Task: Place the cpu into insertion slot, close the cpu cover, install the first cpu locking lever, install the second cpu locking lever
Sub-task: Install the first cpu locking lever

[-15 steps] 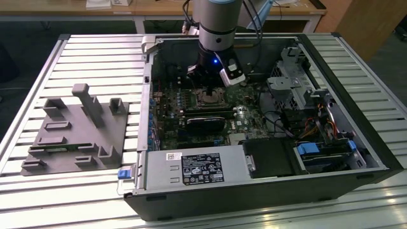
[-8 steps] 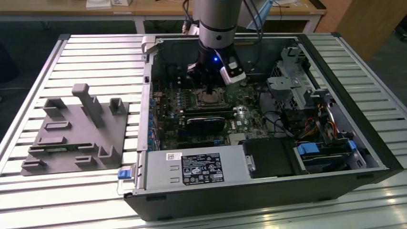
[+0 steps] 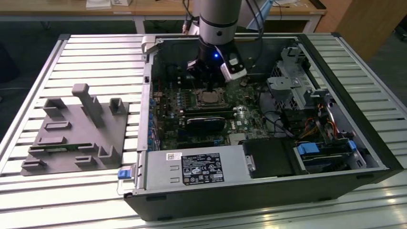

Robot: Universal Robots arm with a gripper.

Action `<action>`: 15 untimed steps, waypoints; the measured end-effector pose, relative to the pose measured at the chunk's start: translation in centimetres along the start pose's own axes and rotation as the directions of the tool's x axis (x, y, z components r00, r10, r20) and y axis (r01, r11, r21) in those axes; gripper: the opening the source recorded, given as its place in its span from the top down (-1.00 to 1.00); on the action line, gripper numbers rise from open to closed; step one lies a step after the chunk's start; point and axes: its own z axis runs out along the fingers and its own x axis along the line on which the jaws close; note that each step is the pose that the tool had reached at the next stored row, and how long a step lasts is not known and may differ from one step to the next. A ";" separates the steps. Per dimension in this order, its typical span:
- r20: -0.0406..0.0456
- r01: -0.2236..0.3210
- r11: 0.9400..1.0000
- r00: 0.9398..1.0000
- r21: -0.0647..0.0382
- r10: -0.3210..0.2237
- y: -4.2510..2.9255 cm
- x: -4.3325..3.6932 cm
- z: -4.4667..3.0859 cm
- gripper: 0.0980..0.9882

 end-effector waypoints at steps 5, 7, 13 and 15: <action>0.000 0.000 1.000 1.000 0.000 0.000 0.06 0.00 -0.61 0.98; 0.000 0.000 1.000 1.000 0.000 0.000 0.08 0.01 -0.89 0.98; 0.000 0.000 1.000 1.000 0.000 0.000 0.13 0.01 -1.38 0.98; 0.000 0.000 1.000 1.000 0.000 0.000 0.13 0.01 -1.38 0.98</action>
